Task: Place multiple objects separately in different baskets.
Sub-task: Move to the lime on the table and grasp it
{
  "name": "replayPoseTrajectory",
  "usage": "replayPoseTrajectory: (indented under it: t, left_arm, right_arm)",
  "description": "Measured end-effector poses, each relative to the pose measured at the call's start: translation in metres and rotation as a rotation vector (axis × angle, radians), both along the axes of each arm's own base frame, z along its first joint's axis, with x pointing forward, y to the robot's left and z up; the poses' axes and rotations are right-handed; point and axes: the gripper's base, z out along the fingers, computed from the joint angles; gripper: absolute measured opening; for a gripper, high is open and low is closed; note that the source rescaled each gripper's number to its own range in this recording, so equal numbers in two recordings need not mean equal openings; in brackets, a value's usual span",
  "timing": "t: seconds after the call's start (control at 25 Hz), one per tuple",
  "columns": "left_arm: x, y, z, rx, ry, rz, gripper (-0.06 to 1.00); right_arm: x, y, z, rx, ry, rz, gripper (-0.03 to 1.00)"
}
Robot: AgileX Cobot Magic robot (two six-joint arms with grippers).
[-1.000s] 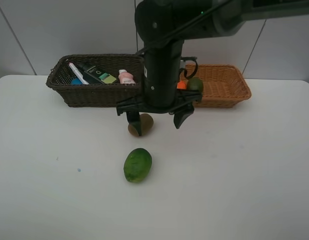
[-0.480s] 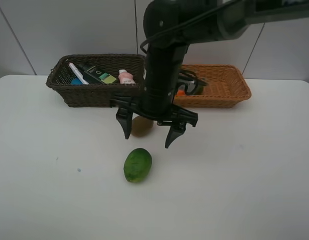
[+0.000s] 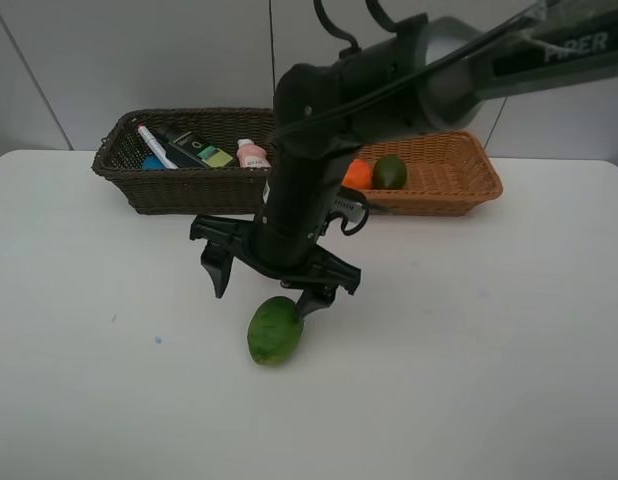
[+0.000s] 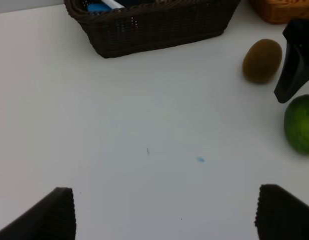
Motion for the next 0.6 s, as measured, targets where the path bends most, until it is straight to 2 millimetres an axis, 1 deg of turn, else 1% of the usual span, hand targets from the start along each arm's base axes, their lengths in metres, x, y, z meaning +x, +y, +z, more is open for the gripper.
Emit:
replayPoseTrajectory:
  t: [0.32,0.44,0.6]
  left_arm:
    - [0.000,0.000,0.000,0.000,0.000,0.000,0.96]
    - [0.000,0.000,0.000,0.000,0.000,0.000,0.96]
    - [0.000,0.000,0.000,0.000,0.000,0.000,0.96]
  right_arm:
    - [-0.001,-0.004,-0.001,-0.056,-0.003,0.011,1.00]
    - [-0.007,0.000,-0.002,-0.074,-0.015,0.033,1.00]
    - [-0.017,0.010,-0.016,-0.106,-0.007,0.055,1.00]
